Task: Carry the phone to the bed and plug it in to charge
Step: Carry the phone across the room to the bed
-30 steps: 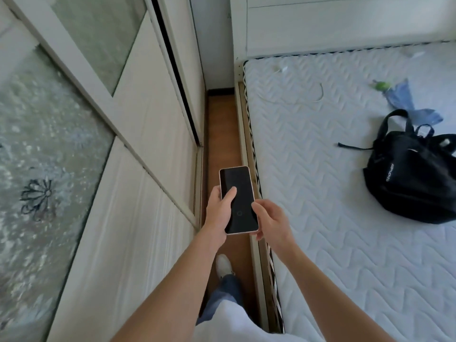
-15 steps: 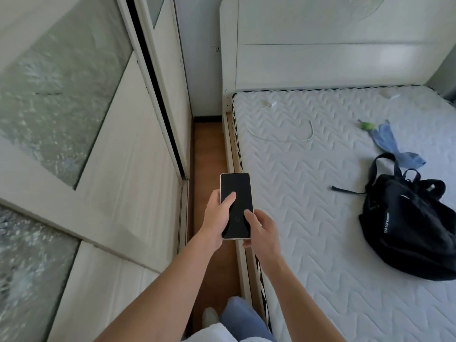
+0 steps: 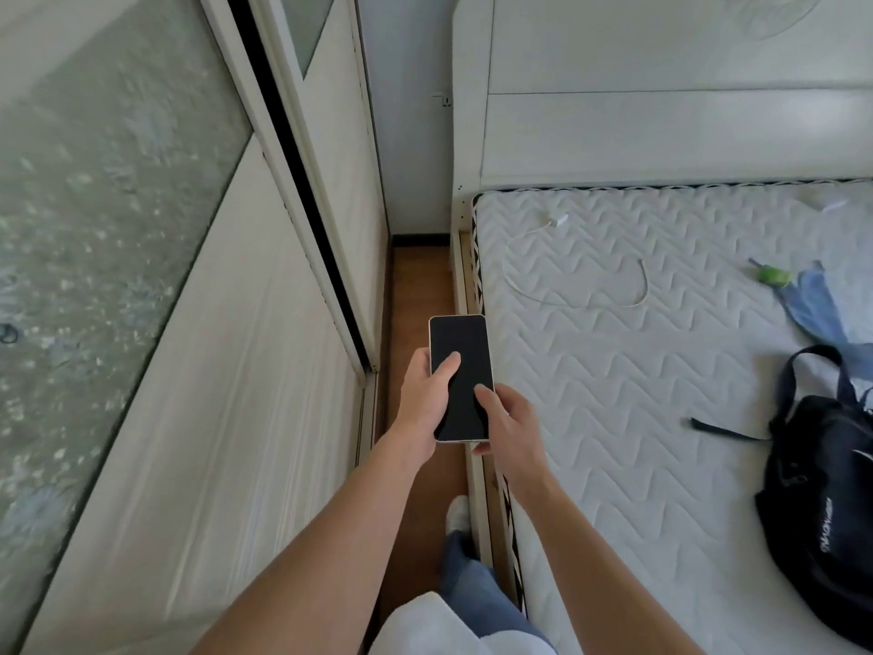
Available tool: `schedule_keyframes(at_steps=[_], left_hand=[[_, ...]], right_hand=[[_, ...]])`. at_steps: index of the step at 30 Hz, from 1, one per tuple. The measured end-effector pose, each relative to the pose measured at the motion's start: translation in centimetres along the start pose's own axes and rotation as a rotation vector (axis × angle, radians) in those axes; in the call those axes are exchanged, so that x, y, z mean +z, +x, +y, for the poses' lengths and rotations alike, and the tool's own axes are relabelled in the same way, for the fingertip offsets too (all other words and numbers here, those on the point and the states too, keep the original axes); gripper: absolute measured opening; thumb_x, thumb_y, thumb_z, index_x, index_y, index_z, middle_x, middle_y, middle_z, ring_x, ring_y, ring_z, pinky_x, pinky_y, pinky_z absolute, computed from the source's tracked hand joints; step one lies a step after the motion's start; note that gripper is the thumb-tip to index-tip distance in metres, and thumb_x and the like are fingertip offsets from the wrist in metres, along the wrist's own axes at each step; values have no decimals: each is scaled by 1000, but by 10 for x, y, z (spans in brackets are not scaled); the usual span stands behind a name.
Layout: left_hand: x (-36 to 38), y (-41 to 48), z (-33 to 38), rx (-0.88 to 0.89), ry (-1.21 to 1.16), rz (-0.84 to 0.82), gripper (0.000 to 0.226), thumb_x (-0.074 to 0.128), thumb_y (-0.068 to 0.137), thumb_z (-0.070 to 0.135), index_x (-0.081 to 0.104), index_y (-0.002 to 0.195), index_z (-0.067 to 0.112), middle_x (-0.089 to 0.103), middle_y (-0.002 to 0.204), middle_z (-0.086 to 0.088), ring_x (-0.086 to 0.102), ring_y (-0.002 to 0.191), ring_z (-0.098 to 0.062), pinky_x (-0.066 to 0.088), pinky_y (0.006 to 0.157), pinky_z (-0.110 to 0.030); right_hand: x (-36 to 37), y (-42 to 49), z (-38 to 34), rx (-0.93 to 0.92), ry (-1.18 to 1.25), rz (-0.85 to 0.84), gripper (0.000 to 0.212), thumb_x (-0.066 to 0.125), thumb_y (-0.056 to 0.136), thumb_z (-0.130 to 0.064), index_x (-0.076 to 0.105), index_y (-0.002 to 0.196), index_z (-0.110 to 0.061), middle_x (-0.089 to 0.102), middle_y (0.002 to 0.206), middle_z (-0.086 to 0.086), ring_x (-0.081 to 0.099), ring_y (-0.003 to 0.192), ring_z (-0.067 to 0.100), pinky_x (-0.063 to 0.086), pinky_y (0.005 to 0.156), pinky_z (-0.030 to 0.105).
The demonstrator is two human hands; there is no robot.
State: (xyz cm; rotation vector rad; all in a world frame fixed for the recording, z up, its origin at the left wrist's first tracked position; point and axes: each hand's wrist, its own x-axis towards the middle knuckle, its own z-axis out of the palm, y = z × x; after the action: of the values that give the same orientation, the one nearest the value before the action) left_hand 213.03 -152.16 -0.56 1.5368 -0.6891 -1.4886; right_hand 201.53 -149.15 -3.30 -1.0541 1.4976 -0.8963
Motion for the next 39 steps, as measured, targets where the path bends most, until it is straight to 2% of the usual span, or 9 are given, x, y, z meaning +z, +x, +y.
schedule_keyframes(at_steps=[4, 7, 13, 17, 22, 25, 31, 36, 39], left_hand=[[17, 57, 34, -15, -3, 27, 25, 60, 97, 39, 56, 117, 25, 69, 113, -6, 68, 102, -27, 58, 90, -57], [27, 93, 62, -12, 1, 39, 23, 59, 99, 37, 55, 117, 24, 68, 111, -5, 69, 100, -26, 58, 90, -56], [36, 150, 108, 20, -7, 68, 22, 58, 100, 37, 55, 118, 24, 69, 107, -1, 69, 93, -20, 62, 74, -40], [37, 180, 131, 35, 14, 79, 22, 57, 100, 38, 55, 117, 26, 69, 109, -1, 70, 96, -21, 62, 81, -44], [38, 220, 153, 50, 44, 97, 22, 56, 100, 39, 54, 118, 27, 68, 107, 0, 68, 95, -20, 61, 80, -42], [38, 249, 165, 44, 48, 94, 22, 56, 100, 40, 54, 117, 26, 67, 109, -1, 68, 96, -20, 61, 82, -43], [39, 317, 200, 41, 51, 27, 15, 55, 101, 38, 51, 113, 30, 63, 107, 6, 63, 89, -10, 53, 69, -28], [32, 387, 239, 52, 70, 8, 22, 57, 100, 39, 52, 117, 24, 65, 111, 0, 64, 94, -15, 55, 69, -31], [25, 423, 260, 53, 61, 0, 24, 57, 100, 38, 53, 119, 25, 65, 109, 2, 65, 93, -14, 53, 65, -29]], right_hand=[[-6, 69, -25, -23, -52, -17, 41, 49, 98, -38, 63, 104, 0, 60, 100, 34, 66, 88, 40, 56, 49, 26], [-8, 111, -47, -18, -45, -35, 41, 48, 94, -42, 66, 97, -5, 60, 97, 34, 66, 86, 39, 53, 48, 24], [-6, 182, -78, -2, -16, -65, 57, 47, 85, -55, 66, 117, -13, 67, 112, 14, 68, 94, 24, 53, 51, 22], [-3, 218, -92, -3, -10, -87, 57, 47, 85, -57, 65, 119, -15, 66, 115, 11, 70, 81, 20, 54, 52, 24], [7, 261, -104, -35, -56, -91, 45, 46, 94, -50, 66, 117, -17, 69, 105, 5, 70, 74, 20, 57, 54, 28], [11, 288, -112, -23, -61, -69, 35, 47, 100, -41, 66, 117, -17, 69, 85, 2, 67, 61, 16, 58, 57, 29], [23, 351, -139, -48, -57, -12, 26, 47, 102, -34, 68, 104, -17, 65, 77, 22, 61, 57, 14, 54, 55, 22], [41, 410, -168, -26, -8, 55, 26, 51, 101, -33, 69, 93, -16, 61, 63, -3, 61, 59, 13, 57, 55, 34], [53, 440, -184, -14, -10, 75, 25, 52, 100, -34, 69, 92, -18, 61, 62, -6, 63, 60, 11, 57, 53, 30]])
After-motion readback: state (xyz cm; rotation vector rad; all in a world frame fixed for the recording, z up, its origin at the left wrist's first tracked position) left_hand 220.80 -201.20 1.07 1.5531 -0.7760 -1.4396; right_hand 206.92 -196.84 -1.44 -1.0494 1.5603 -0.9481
